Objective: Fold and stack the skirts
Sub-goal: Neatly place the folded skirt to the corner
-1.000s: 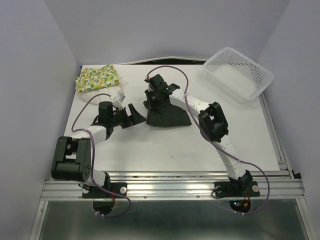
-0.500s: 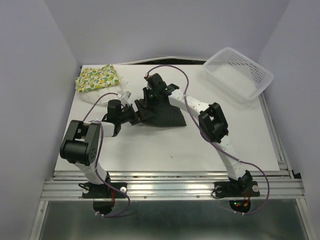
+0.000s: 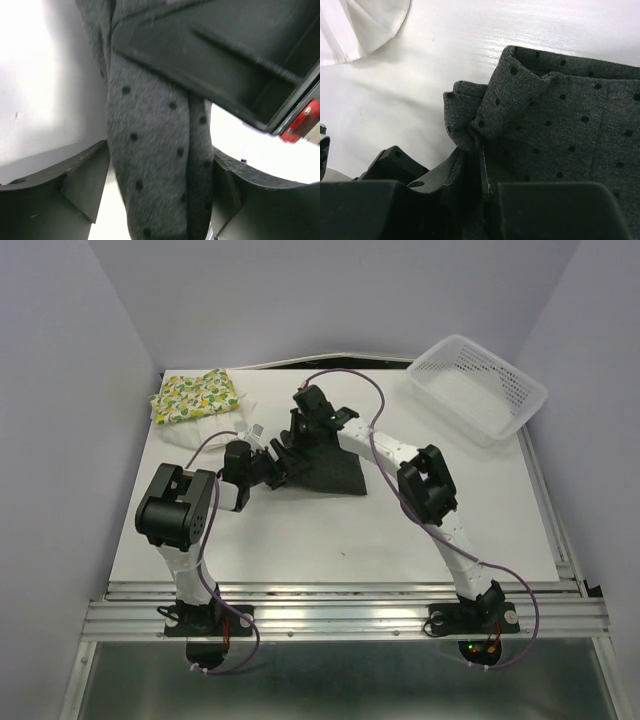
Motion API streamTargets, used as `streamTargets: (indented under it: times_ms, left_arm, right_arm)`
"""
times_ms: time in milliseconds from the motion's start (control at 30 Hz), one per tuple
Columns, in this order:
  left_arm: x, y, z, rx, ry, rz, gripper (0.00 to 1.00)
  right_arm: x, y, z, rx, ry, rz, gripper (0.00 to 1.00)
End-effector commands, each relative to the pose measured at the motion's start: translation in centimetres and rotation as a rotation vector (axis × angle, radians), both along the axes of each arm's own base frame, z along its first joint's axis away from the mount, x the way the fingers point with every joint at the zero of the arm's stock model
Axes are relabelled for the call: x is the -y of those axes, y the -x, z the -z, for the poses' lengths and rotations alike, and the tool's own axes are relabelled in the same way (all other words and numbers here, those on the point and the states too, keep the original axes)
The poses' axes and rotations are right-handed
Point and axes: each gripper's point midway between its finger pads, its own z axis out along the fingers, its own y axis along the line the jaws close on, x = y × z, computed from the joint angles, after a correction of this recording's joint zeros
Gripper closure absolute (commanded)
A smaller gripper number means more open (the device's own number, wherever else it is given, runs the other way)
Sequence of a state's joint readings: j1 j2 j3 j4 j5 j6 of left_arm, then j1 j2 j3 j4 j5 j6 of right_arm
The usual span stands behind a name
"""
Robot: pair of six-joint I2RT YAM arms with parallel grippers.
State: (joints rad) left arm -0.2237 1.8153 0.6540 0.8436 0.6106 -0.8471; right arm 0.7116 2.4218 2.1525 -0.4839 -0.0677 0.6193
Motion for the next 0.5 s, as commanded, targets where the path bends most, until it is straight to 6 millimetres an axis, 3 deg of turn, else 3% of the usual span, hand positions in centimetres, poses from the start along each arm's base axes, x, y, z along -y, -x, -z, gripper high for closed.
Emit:
streamTargets:
  times_ms: [0,100,200,233,267,300,333,400,433,467]
  left_arm:
    - [0.4,-2.8,-2.5,0.111,0.025,-0.043,0.23]
    - [0.5,-3.2,-2.3,0.116,0.027,-0.045,0.31]
    - [0.6,-3.6,-2.0,0.124,0.017,-0.042,0.52]
    - [0.4,-3.9,-1.7,0.119,-0.012,-0.046,0.65]
    - [0.2,-4.1,-1.3,0.108,-0.036,-0.048,0.72]
    - [0.0,-4.3,-1.3,0.108,-0.059,-0.048,0.81]
    - [-0.4,-4.6,-0.9,0.103,-0.108,-0.054,1.0]
    - [-1.1,-5.1,-1.1,0.084,-0.193,-0.064,1.0]
    - [-1.8,-5.7,-1.1,0.122,-0.279,-0.06,1.0]
    - [-2.3,-6.2,-1.3,0.141,-0.347,-0.06,1.0]
  right_arm:
    - [-0.5,-1.7,-6.0,0.072,-0.135,0.07,0.99]
    - [-0.7,-1.3,-5.3,0.042,-0.143,0.068,0.99]
    - [-0.9,-1.1,-5.0,0.031,-0.147,0.06,0.99]
    - [-0.4,-1.7,-5.2,0.041,-0.144,0.072,0.99]
    - [-0.2,-1.8,-5.4,0.054,-0.138,0.073,0.94]
    - [0.3,-2.5,-5.9,0.081,-0.129,0.078,0.83]
    - [1.4,-3.6,-6.4,0.112,-0.113,0.099,0.54]
    - [3.0,-5.0,-7.8,0.156,-0.104,0.125,0.29]
    - [4.8,-6.5,-8.6,0.179,-0.099,0.159,0.16]
    - [5.9,-7.2,-9.1,0.197,-0.091,0.168,0.09]
